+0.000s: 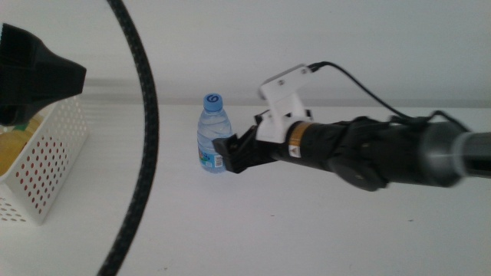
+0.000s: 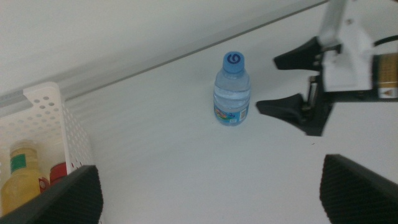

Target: Use arms to grab the bottles and put them into the dustbin to the left of the table.

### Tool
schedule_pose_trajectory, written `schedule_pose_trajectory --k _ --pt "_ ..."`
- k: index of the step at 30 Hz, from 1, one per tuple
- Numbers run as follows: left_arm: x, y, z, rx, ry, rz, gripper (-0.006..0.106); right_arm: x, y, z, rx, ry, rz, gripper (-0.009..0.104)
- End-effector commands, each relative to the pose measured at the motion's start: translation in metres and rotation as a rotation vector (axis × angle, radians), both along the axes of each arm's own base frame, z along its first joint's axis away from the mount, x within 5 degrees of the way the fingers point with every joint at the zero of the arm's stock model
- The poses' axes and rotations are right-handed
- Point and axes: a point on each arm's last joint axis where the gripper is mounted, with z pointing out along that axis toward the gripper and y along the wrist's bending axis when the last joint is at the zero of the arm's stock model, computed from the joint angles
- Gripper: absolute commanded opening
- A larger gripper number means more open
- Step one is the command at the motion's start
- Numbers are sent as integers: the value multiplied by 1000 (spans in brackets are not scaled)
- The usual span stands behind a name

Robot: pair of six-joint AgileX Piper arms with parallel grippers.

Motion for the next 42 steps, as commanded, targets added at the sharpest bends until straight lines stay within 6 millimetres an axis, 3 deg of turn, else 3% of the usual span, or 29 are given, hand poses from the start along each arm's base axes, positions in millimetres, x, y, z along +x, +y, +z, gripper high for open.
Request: schedule_pose_trajectory --k 1,11,17,25,29,42 --pt "0 -2 2 -13 -19 -7 94 -11 -10 15 9 25 -33 85" --pt "0 -2 2 -13 -19 -7 94 -64 -64 104 0 60 -197 85" --pt "0 -2 2 -13 -19 -7 94 -106 -90 154 57 65 -169 85" --pt "0 -2 2 -13 -19 -7 94 -141 -101 166 -16 149 -19 85" --pt "0 -2 2 -13 -19 -7 94 -144 -104 173 -67 165 3 85" --pt "0 -2 2 -13 -19 -7 94 -144 -110 230 -79 18 -4 85"
